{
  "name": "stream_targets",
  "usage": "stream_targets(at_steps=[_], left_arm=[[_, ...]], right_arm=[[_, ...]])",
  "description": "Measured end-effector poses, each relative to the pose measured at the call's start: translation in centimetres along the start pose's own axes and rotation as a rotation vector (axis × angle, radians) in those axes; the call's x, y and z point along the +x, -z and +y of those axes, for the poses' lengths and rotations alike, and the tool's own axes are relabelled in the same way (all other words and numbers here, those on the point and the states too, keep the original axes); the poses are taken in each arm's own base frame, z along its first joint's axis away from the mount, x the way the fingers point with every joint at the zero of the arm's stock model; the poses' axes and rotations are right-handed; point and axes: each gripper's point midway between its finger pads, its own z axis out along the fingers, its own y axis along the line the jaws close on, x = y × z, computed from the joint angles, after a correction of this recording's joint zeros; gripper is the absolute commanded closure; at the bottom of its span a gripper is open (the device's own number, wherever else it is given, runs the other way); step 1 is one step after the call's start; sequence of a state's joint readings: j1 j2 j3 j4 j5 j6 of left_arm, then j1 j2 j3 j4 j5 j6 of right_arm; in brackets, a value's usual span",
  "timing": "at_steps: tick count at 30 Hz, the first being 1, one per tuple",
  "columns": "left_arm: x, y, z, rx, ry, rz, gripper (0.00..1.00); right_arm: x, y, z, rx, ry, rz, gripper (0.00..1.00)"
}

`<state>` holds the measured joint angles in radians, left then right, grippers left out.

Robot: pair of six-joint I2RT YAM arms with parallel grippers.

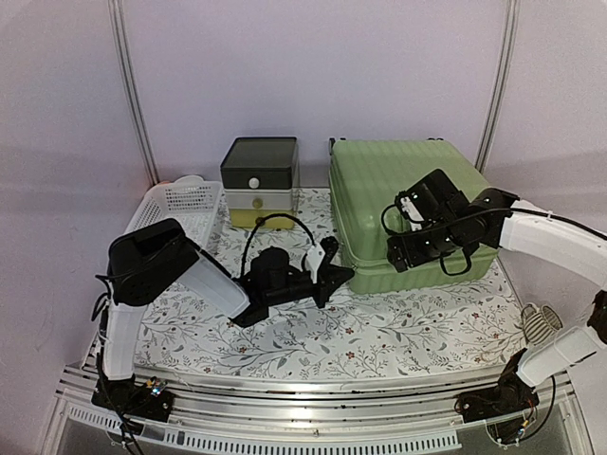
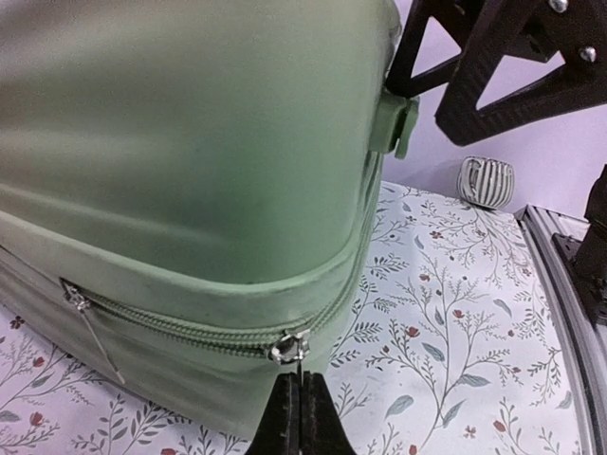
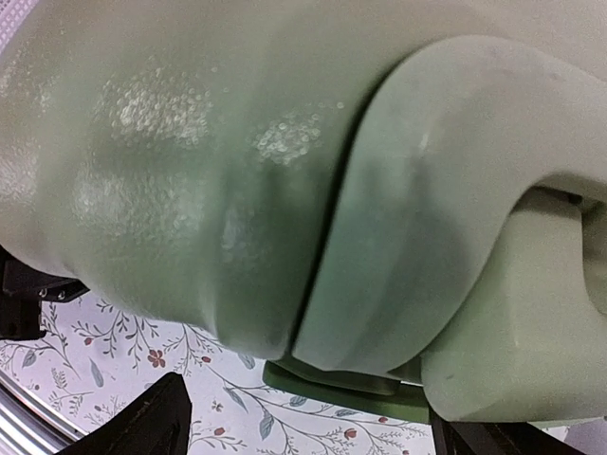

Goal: Open, take out, and arrange the luggage
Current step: Unzip the zipper of the luggage, then pick up the zipper from the luggage.

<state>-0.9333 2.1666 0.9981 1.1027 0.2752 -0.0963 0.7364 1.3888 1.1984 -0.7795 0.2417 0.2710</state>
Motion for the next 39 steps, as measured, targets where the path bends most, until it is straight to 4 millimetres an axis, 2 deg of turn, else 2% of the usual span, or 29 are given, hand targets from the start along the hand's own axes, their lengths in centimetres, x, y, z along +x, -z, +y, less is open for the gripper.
stream_targets(at_steps=[6,8,12,16,19,25,29,30,34,37,39], left_arm=[[-0.3,-0.3,-1.4,-0.064,-0.044,-0.002,1.0],[-0.5,0.4,-1.3,-0.076,-0.018,-0.011,1.0],[-1.3,3.2,-1.4,-0.08,0.044,-0.06,1.0],[-1.6,5.1,-5.7,0.063,0.056,-0.052,1.0],[-1.7,6.6,-7.3,0.115,0.071,-0.053,1.0],[-1.6,8.2,-7.5,0.114,0.084,-0.045,1.0],[-1.3,8.4,-7.6,0.114,0.085,-0.033,1.0],[-1.3,8.4,-7.7,0.113,0.083,-0.032,0.98],[-1.2,8.1,-7.4,0.095,0.089,-0.017,0.64],[-1.4,7.2,-6.4,0.055,0.115,0.001,0.47],[-2.0,6.1,-5.6,0.02,0.132,0.002,0.25]], right_arm=[[0.0,-0.1,0.4,0.035,0.039,0.014,0.12],[0.0,0.0,0.7,0.029,0.047,0.011,0.11],[-0.4,0.5,2.0,-0.032,0.06,-0.014,0.1],[-1.1,1.0,3.1,-0.109,0.048,-0.08,0.09],[-1.9,2.3,3.5,-0.153,0.033,-0.134,0.07],[-3.1,6.0,2.3,-0.172,-0.021,-0.254,0.05],[-2.8,6.2,0.3,-0.104,-0.076,-0.255,0.05],[-2.7,5.9,-0.6,-0.074,-0.098,-0.248,0.05],[-2.3,5.6,-3.5,-0.004,-0.165,-0.234,0.04],[-2.4,6.4,-3.4,-0.034,-0.175,-0.251,0.05],[-2.5,6.8,-3.0,-0.067,-0.176,-0.262,0.05]])
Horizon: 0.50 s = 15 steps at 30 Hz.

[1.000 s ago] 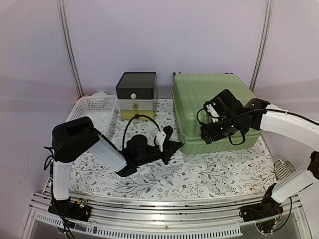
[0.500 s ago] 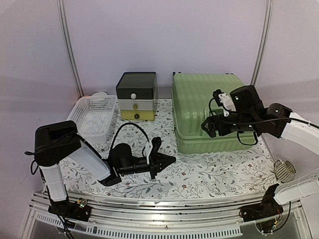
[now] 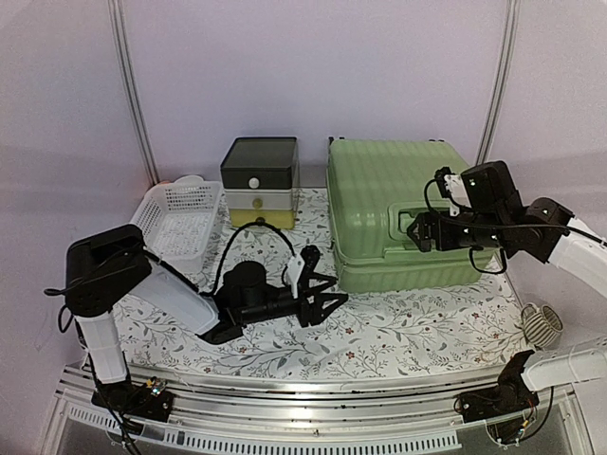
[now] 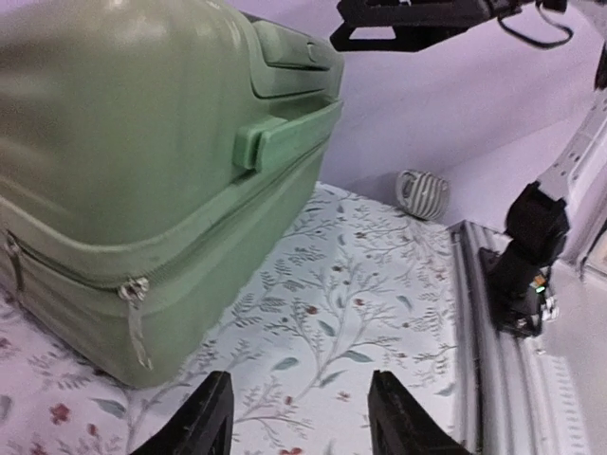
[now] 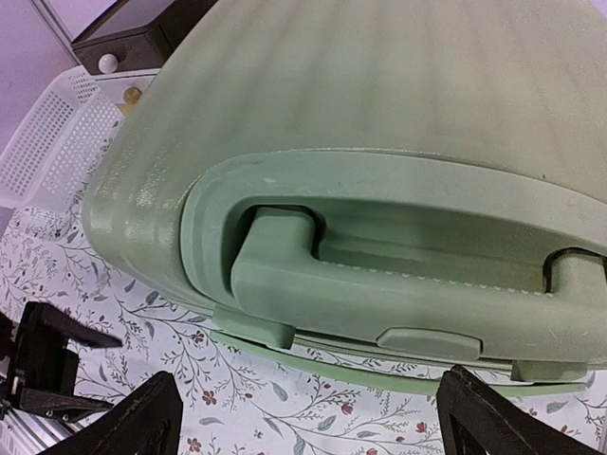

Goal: Open, take out, and arrange the luggage
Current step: Pick up the zipper from the luggage.

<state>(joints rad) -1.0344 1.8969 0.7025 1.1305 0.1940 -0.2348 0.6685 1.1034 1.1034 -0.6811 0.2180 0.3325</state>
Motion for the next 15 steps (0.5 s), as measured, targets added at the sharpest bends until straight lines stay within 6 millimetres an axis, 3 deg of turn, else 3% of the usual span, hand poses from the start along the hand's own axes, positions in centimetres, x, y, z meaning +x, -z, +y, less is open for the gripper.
stream_targets(at_steps=[1,2,10,15], left_arm=[[-0.4,-0.4,0.4,-0.023,0.006,-0.007,0.06],[-0.8,-0.7,0.8,-0.037,0.009,-0.013,0.02],[-0.3,-1.5,3.8,-0.201,0.066,0.008,0.02],[-0.5,-3.9,5.5,-0.301,0.047,0.05,0.02]], right_arm=[[0.0,0.1,0.1,-0.01,-0.001,-0.001,0.05],[0.0,0.1,0.2,-0.016,-0.002,-0.002,0.05],[-0.4,1.0,0.2,-0.03,0.003,-0.033,0.04],[-0.7,1.1,0.3,-0.033,0.004,-0.047,0.04]])
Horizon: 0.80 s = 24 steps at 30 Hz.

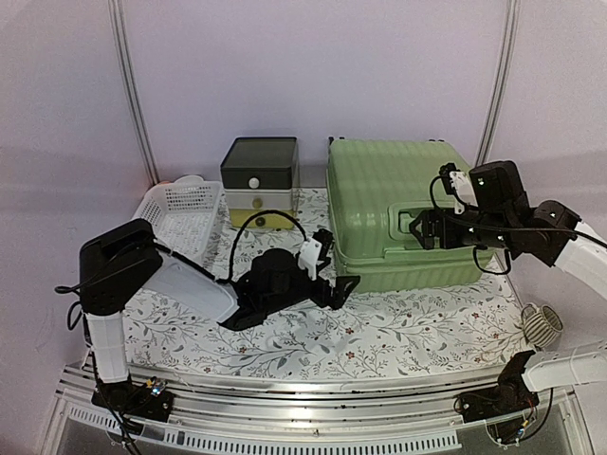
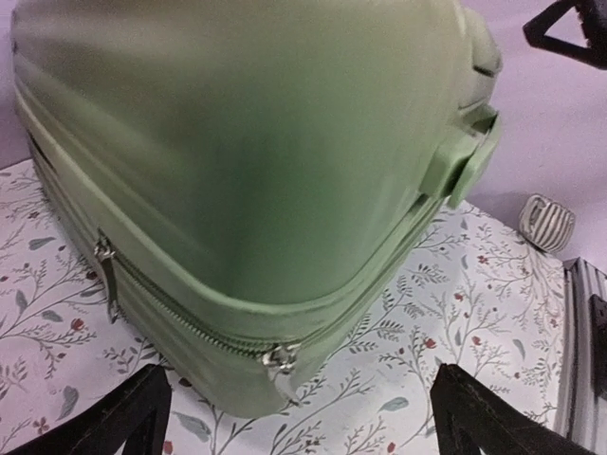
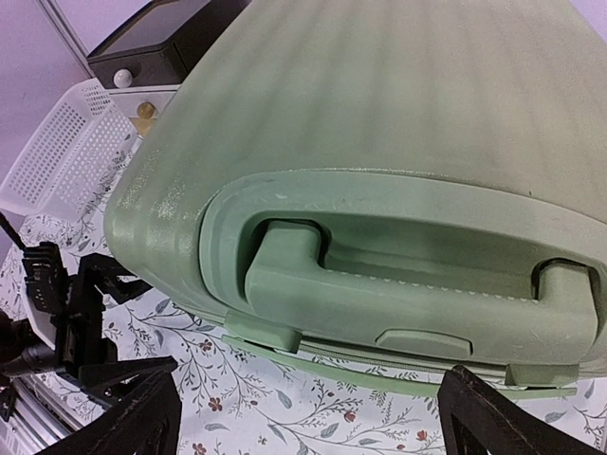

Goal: Open, take out, and arrange the luggage
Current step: Pick up the zipper from the luggage.

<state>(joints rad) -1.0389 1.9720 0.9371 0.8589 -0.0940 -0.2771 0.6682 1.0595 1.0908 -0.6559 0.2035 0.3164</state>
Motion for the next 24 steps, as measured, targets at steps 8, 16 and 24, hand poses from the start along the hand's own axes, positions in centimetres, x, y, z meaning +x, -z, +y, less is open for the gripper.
stream_targets(at_steps=[8,16,24], left_arm=[[2.4,0.1,2.3,-0.131,-0.042,0.033,0.2],[3.9,-0.8,2.7,-0.131,-0.059,-0.024,0.33],[4.1,-1.7,3.2,-0.159,-0.079,-0.039,0.43]], right_arm=[[-0.5,-0.1,0.3,-0.012,-0.005,-0.022,0.04],[-0.7,-0.2,0.5,-0.026,-0.008,-0.035,0.04],[-0.3,-0.4,0.7,-0.037,-0.006,-0.024,0.04]])
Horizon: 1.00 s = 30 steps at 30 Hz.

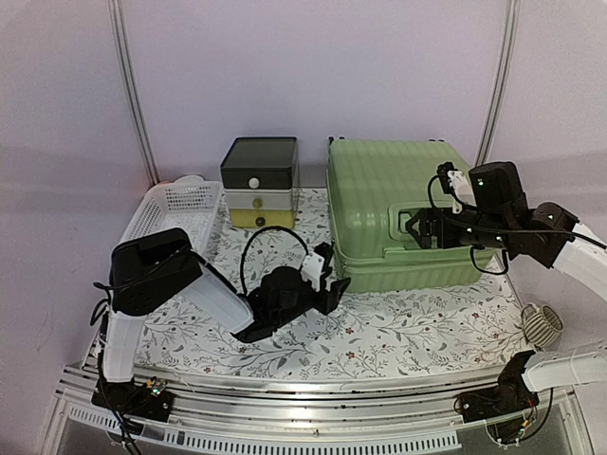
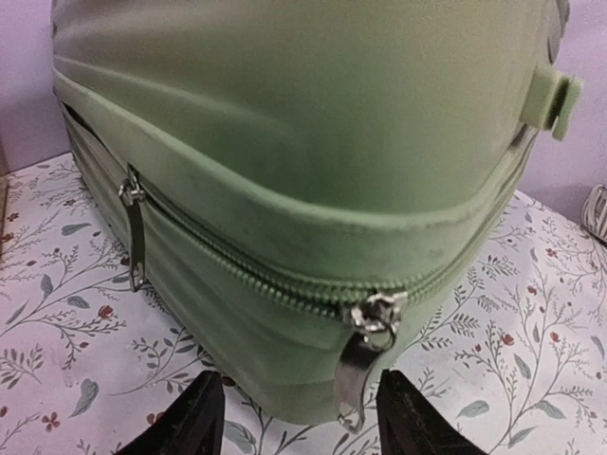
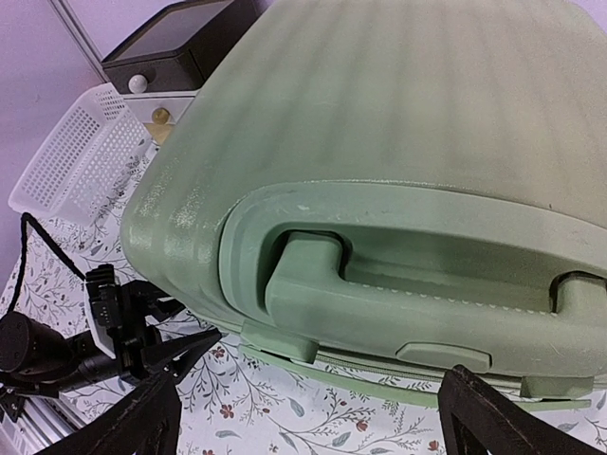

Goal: Open, take out, and arrange the luggage
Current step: Pick up the zipper from the luggage, then hold the luggage at the center of the board.

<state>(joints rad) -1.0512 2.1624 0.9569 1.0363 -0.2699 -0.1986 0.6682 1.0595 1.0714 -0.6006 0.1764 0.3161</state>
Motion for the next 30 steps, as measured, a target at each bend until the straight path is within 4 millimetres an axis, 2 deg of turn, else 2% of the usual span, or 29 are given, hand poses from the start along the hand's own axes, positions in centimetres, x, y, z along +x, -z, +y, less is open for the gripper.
stream_targets(at_steps=[4,5,8,12,15,30], left_arm=[[-0.9,-0.2,0.0,-0.004,0.004,-0.029,0.43],[-1.0,-0.2,0.0,-0.004,0.001,-0.032,0.47],[-1.1,-0.2,-0.1,-0.004,-0.006,-0.035,0.7],[-1.3,-0.3,-0.4,0.007,-0.029,-0.04,0.82],[-1.4,-0.3,-0.6,0.009,-0.049,-0.04,0.99],[-1.5,0.0,-1.9,0.04,-0.123,-0.052,1.0]], right_arm=[[0.0,0.0,0.1,-0.004,0.0,0.001,0.04],[0.0,0.0,0.1,-0.005,0.001,0.001,0.04],[0.0,-0.1,0.2,-0.007,0.002,0.003,0.04],[0.2,-0.4,0.2,-0.008,0.004,0.012,0.04],[0.3,-0.5,0.3,-0.012,0.004,0.015,0.04],[3.1,-3.0,0.0,0.008,0.026,0.114,0.04]])
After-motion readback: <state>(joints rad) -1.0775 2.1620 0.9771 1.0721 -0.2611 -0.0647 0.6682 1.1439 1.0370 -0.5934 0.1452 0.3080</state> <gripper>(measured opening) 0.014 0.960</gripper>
